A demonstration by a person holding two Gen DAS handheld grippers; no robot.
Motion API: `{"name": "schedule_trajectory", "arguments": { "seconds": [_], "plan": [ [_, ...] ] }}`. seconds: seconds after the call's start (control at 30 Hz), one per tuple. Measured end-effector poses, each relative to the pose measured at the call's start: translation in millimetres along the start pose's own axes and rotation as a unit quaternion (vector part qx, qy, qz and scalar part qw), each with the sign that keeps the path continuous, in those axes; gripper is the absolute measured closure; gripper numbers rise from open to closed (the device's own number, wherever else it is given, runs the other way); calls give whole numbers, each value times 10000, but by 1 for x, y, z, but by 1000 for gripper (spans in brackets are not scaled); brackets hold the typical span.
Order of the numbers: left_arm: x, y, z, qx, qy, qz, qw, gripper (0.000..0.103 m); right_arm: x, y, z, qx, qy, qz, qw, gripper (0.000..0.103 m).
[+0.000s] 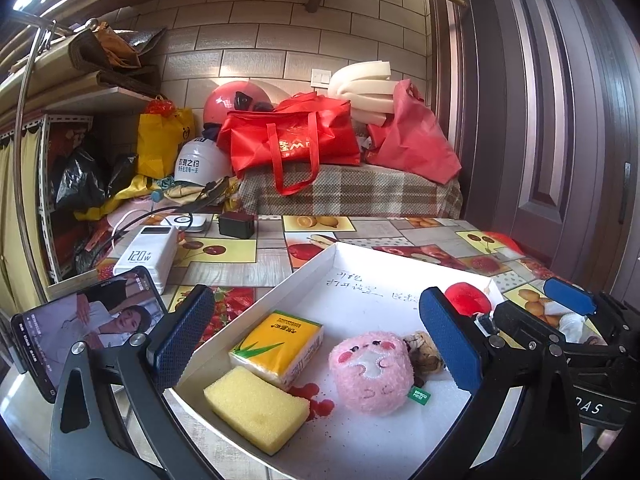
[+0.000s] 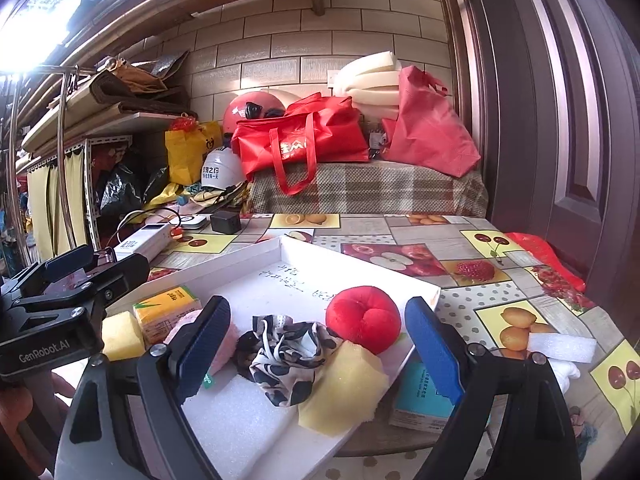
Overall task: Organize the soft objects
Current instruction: 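Open the left tool to drop the tissue pack while the right tool releases the cloth in the tray, then withdraw both tools from the tray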
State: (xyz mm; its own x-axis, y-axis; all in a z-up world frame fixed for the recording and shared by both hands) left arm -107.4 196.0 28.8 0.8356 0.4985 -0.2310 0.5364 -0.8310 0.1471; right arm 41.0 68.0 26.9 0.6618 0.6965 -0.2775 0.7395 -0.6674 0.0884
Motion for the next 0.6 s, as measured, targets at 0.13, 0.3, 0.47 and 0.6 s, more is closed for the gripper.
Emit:
{"name": "schedule_trajectory", "arguments": {
  "seconds": [0.13,0.3,0.47,0.6],
  "plan": [
    [-5,12,3,198,-20,-69,9998,0,-6,9,2,150,92,12,9998,14],
    [-13,24,8,244,-26,-71,9997,0,-15,17,5,210,106,74,9997,13],
    [-25,40,13,268,-26,58,9996,0,-20,27,8,302,39,117,9995,13],
    [-31,58,18,360,-130,175,9991,0,-28,33,11,326,14,163,9993,13]
  ]
}}
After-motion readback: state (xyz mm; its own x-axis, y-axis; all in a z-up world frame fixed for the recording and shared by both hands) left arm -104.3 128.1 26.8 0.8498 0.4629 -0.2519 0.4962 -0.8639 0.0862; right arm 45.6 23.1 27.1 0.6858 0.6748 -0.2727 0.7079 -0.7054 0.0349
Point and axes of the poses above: each gripper's, at about its wrist camera, not at the fingertips, and x roughly the way its jaws point, y to its right, z to its underside, the point moved 1 cm from there along x, roughly the way its jaws point, and after that the axes turned 12 degrees about z, right-handed, at the moved point
